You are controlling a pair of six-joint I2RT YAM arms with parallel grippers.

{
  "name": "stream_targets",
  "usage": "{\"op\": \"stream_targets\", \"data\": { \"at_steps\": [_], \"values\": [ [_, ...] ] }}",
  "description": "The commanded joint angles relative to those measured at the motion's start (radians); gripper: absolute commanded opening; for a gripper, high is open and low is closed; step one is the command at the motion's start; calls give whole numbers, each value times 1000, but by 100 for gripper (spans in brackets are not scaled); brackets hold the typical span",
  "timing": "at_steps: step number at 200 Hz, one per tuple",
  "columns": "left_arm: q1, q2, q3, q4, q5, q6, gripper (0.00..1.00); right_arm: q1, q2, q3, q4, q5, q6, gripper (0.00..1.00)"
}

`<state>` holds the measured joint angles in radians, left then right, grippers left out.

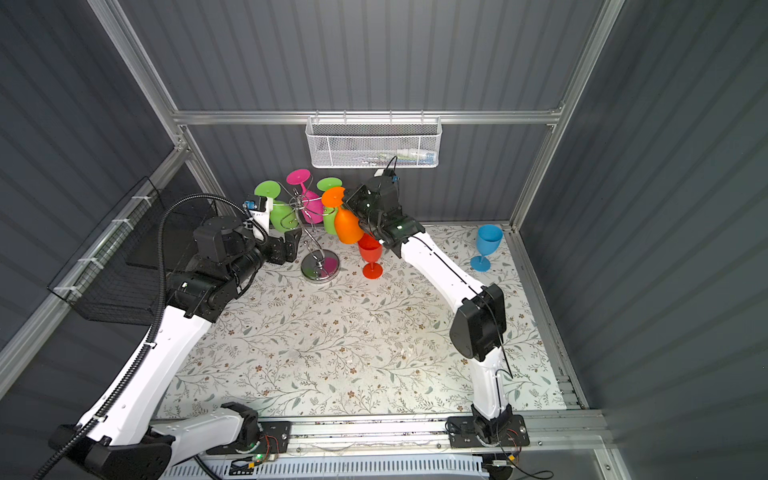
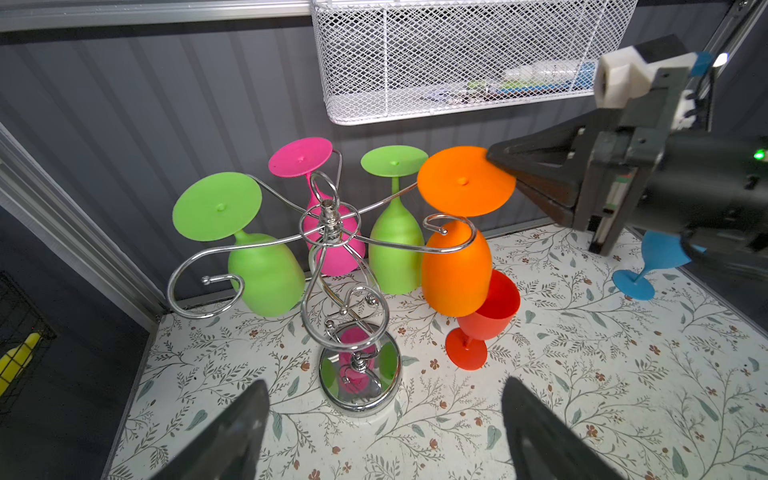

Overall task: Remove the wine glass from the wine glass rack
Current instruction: 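Lift the orange glass off the rack hook with the right gripper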

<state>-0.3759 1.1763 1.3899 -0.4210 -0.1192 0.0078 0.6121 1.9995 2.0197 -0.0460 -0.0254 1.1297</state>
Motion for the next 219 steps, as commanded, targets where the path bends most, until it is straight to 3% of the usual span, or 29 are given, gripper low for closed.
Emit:
{"op": "stream_targets", "data": {
  "at_steps": [1, 77, 129, 172, 219],
  "values": [
    [9, 4, -10, 16, 16, -5, 88, -11, -62, -38, 62, 1, 3, 0],
    [9, 9, -16, 19, 14, -5, 87, -28, -243, -235, 106, 9, -14, 0],
    [9, 23, -21, 31, 36, -31, 88, -26, -450, -495, 123, 6, -87, 0],
    [9, 55, 4, 43, 69, -108, 87, -22, -668, -739, 117, -33, -283, 0],
    [8, 74, 83, -20, 71, -304, 86, 6, -854, -911, 117, -122, -576, 0]
  ]
}}
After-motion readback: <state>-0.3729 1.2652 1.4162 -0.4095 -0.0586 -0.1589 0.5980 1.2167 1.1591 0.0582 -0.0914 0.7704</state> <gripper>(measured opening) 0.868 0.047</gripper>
